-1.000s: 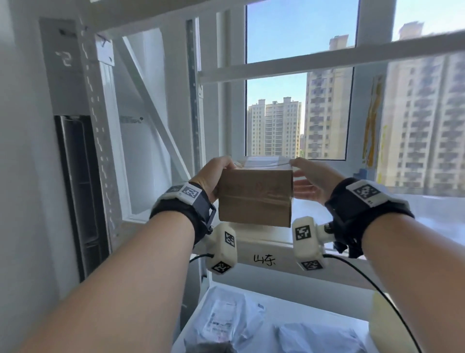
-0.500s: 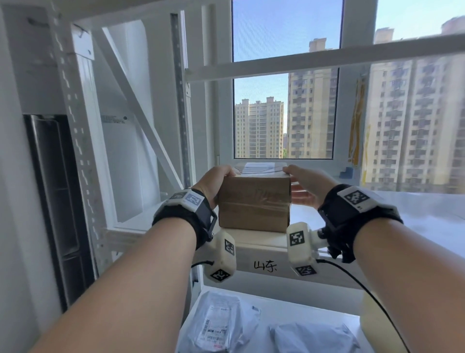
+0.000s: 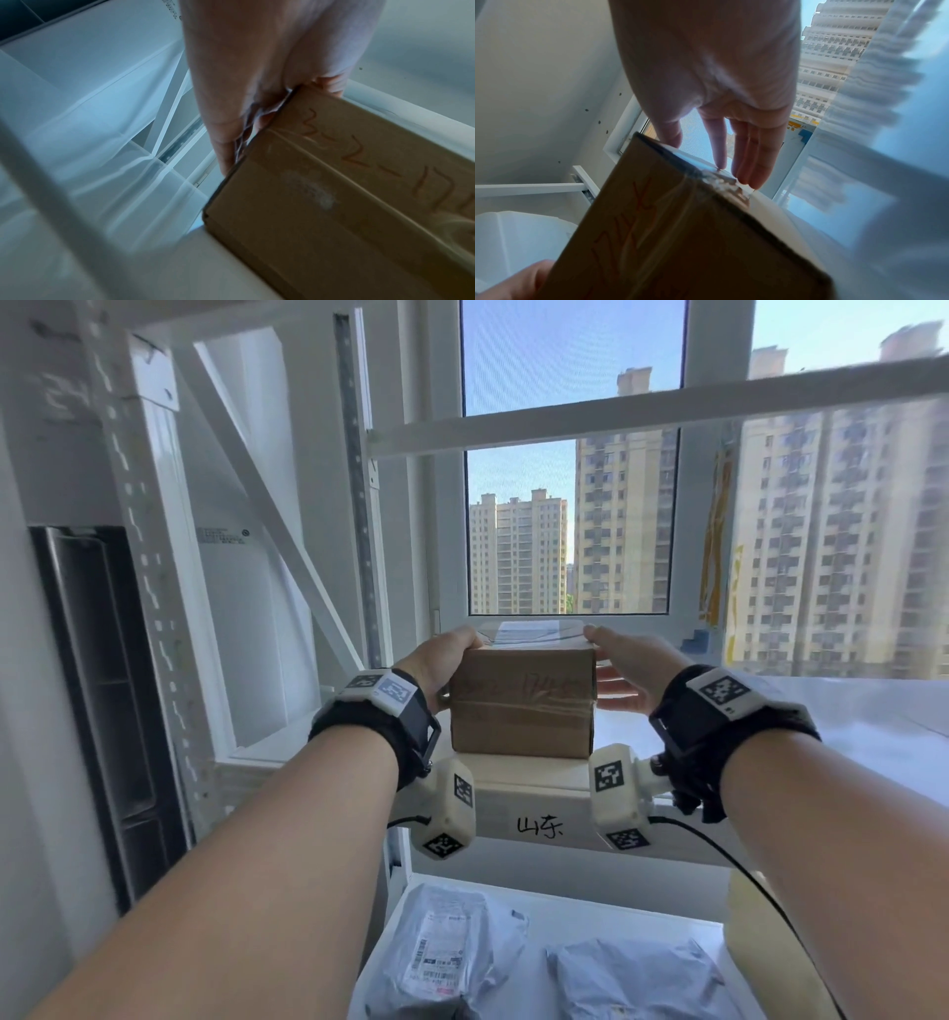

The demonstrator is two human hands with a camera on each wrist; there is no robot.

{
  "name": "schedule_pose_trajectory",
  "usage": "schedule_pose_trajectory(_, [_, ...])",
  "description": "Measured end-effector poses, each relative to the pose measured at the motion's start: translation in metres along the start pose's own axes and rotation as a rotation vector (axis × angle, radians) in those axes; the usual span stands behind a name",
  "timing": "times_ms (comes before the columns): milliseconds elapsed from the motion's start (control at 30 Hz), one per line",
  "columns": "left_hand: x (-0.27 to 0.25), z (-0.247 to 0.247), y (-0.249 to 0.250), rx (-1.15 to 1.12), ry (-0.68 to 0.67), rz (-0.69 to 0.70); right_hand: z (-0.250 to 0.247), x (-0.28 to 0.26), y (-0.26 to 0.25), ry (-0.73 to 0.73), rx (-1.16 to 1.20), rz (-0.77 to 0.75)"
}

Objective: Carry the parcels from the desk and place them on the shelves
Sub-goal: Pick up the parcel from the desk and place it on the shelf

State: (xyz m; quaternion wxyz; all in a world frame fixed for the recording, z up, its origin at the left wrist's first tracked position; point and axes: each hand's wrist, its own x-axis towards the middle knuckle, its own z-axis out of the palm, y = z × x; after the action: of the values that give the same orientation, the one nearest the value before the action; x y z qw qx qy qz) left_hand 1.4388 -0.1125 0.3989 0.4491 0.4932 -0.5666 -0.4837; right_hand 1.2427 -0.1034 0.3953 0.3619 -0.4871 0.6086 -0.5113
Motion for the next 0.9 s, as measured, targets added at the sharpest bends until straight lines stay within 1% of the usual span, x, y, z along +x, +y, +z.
schedule_pose_trajectory(100, [-0.004, 0.001, 0.002, 0.039, 0.042, 0.004, -0.004, -0.008, -0.001, -0.001, -0.032, -0.011])
schedule_pose_trajectory(200, [-0.008, 0.001, 0.004, 0.143, 0.091, 0.029, -0.008, -0.018, -0.002, 0.019, -0.069, -0.049])
schedule_pose_trajectory(267, [-0.019, 0.003, 0.010, 0.219, 0.107, 0.072, -0.010, -0.027, -0.004, 0.038, -0.121, -0.085])
schedule_pose_trajectory(333, [-0.028, 0.004, 0.015, 0.311, 0.146, 0.148, -0.012, -0.040, -0.007, 0.064, -0.229, -0.134])
schedule_pose_trajectory(400, [-0.034, 0.007, 0.019, 0.413, 0.190, 0.232, -0.017, -0.055, -0.008, 0.114, -0.396, -0.198])
schedule_pose_trajectory(500, [-0.052, 0.018, 0.021, 0.596, 0.224, 0.296, -0.028, -0.079, -0.008, 0.194, -0.653, -0.300])
schedule_pose_trajectory(533, [-0.059, 0.024, 0.021, 0.663, 0.234, 0.313, -0.031, -0.086, -0.007, 0.201, -0.719, -0.306])
schedule_pose_trajectory(633, [-0.079, 0.045, 0.019, 0.807, 0.229, 0.448, -0.040, -0.111, 0.001, 0.225, -0.840, -0.320])
schedule_pose_trajectory(700, [-0.092, 0.063, 0.014, 0.865, 0.221, 0.548, -0.048, -0.127, 0.012, 0.232, -0.907, -0.346])
schedule_pose_trajectory(767, [-0.100, 0.081, 0.005, 0.917, 0.203, 0.617, -0.059, -0.140, 0.025, 0.261, -0.954, -0.351])
schedule_pose_trajectory(833, [-0.106, 0.098, -0.005, 0.981, 0.160, 0.634, -0.071, -0.150, 0.035, 0.298, -0.991, -0.339])
schedule_pose_trajectory(900, [-0.111, 0.121, -0.013, 1.053, 0.089, 0.634, -0.090, -0.160, 0.046, 0.307, -1.040, -0.286])
